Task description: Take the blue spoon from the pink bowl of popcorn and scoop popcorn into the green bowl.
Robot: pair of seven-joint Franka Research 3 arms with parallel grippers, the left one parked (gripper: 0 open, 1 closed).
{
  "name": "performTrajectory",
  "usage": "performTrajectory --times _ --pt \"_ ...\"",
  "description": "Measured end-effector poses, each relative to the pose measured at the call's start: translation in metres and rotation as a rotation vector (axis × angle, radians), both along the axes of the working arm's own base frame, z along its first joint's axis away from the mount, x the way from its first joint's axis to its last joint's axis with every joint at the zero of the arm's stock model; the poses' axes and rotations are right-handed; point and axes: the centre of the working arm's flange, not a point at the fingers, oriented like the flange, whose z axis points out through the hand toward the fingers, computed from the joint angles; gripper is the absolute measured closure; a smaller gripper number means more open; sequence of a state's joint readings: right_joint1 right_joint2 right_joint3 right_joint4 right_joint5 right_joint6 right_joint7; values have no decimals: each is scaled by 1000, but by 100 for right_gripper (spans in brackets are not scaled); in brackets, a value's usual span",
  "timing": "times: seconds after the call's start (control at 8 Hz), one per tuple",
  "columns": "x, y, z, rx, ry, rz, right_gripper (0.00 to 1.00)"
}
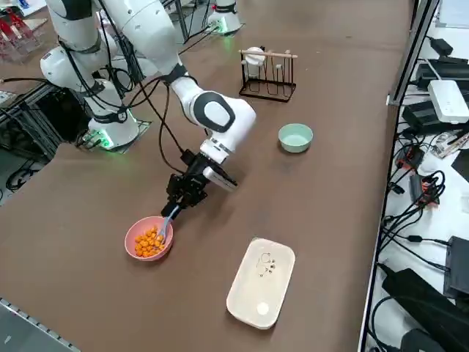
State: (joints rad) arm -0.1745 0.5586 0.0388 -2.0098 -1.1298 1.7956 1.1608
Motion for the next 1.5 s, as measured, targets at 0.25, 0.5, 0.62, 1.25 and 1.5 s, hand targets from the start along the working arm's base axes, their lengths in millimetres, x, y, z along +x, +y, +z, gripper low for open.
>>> performTrajectory --times 0.25,0.5,0.62,1.25,1.5 --pt "-7 14 -9 -86 84 25 87" --pt "-11 26 -16 -172 151 45 87" --pt "-7 32 -9 -212 159 47 87" --pt "57 128 63 -325 89 137 87" --pt "79 207 91 -316 41 248 87"
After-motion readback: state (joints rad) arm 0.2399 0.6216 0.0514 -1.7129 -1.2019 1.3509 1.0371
